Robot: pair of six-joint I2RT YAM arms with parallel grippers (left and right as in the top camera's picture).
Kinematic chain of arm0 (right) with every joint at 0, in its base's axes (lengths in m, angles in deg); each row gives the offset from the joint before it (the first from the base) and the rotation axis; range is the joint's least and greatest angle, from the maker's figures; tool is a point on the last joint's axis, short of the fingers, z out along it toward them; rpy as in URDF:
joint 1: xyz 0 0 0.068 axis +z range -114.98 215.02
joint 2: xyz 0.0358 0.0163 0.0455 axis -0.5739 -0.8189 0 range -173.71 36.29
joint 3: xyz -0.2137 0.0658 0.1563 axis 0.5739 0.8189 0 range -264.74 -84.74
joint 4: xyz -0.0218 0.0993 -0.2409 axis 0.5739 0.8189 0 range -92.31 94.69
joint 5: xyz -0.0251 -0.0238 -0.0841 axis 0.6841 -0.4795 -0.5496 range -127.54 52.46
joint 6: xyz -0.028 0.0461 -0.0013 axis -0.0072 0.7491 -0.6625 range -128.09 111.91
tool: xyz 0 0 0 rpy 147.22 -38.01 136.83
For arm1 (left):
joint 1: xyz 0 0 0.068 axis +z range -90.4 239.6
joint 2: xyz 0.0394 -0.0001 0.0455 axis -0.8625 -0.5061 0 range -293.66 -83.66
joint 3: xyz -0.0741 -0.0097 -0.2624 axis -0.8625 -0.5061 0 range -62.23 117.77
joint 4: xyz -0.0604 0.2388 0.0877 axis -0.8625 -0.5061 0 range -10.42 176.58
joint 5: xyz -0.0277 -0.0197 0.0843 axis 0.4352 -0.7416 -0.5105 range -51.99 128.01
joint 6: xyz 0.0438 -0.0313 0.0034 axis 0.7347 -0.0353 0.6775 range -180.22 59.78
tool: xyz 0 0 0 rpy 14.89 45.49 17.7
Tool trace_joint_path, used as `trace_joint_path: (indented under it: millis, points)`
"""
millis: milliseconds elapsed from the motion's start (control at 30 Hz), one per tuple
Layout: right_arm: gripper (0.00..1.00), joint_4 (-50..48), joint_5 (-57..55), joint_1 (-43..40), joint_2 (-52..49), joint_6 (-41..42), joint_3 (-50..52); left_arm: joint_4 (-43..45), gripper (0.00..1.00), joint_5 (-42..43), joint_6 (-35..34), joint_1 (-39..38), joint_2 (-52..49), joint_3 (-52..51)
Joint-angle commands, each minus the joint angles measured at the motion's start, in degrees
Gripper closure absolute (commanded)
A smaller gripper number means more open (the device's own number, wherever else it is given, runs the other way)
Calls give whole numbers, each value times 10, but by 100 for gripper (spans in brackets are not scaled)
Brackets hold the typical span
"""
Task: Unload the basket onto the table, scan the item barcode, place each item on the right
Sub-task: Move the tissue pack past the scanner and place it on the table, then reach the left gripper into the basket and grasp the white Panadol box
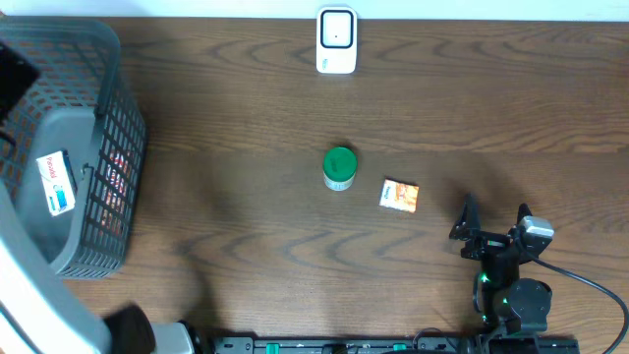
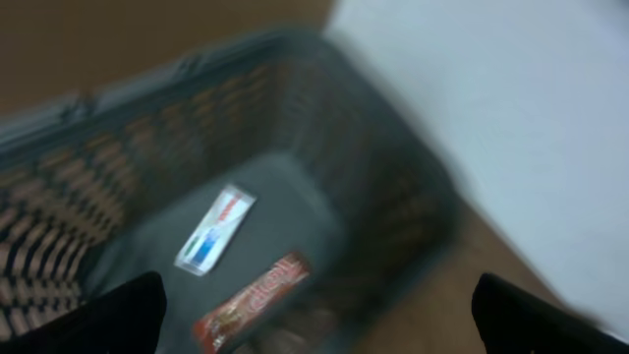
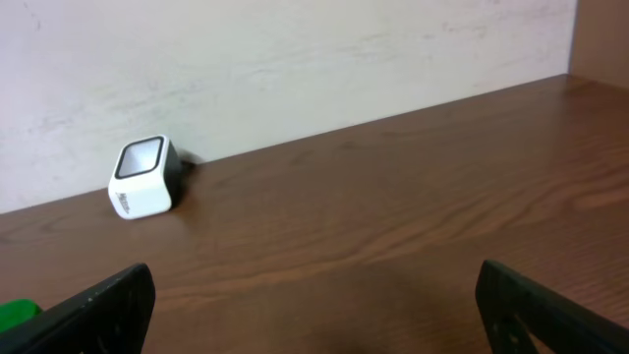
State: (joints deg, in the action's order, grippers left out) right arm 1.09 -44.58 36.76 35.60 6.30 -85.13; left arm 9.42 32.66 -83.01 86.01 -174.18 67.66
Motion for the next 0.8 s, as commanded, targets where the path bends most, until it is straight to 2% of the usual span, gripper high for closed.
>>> trace_joint_path:
  millis: [0,400,567,767]
  points:
    - [1,2,1,-7,3,-8,1,-11,0,17,11,35,-54,-19]
    - [1,2,1,-7,3,-8,1,1,2,17,164,64,-209,-45]
    - [1,2,1,-7,3,-8,1,48,2,17,232,70,-218,-135]
    - [1,2,1,-7,3,-7,1,136,2,-20,263,82,-218,-255]
